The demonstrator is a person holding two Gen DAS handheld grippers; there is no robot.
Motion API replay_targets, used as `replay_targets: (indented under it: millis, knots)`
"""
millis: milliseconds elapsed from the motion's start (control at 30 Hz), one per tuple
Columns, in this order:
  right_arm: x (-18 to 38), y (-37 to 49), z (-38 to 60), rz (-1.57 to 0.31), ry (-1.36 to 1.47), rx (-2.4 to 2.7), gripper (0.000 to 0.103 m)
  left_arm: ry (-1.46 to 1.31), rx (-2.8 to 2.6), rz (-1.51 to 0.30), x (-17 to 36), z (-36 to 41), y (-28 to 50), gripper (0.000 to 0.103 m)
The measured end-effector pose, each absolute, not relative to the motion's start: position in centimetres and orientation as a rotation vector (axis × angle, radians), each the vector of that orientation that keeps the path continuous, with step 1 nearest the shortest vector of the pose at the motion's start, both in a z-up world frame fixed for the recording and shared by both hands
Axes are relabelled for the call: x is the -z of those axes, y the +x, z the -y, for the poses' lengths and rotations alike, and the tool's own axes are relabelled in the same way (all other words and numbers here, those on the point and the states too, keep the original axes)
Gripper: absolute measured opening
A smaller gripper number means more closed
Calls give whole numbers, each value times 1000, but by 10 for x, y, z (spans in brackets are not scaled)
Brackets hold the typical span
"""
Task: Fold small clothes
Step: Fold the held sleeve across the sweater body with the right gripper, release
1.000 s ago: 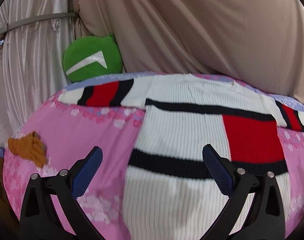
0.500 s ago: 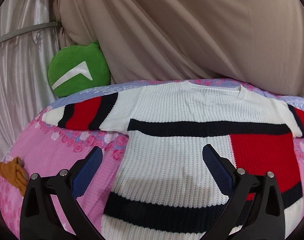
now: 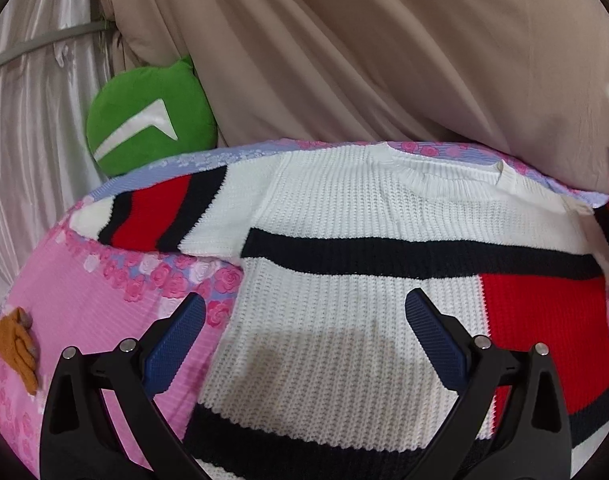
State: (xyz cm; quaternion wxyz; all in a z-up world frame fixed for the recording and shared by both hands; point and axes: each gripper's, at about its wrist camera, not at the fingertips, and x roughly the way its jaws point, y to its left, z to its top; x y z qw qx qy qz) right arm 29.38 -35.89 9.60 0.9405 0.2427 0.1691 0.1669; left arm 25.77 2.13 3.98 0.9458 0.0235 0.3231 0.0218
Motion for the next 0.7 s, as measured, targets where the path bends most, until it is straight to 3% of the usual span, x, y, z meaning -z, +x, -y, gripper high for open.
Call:
replay_targets:
  millis: [33,67,233,300,367,567,700]
  knots:
    - [-87,307,320,-395,444,-381,16,32,-52,-671,-39,-24,261,98]
    - [-75,319,290,-445,403,-410,26,9,-42,-679,-39,-26,264,98]
    - [-26,332,241,-577,355,-394,28,-18,-26,-729,-28,-35,286,98]
    - [-27,314,266,-556,377,-310,39,-44,9,-763,-22,-38,300,98]
    - [-29,286,294,-529,417,-217,56,-87,48,-799,-16,-39,312,98]
    - [-9,242,362,-551,529,11,62,-201,167,-900,1,-13,340,98]
    - [8,236,376,-599,563,28,62,-206,149,-927,12,7,353,87]
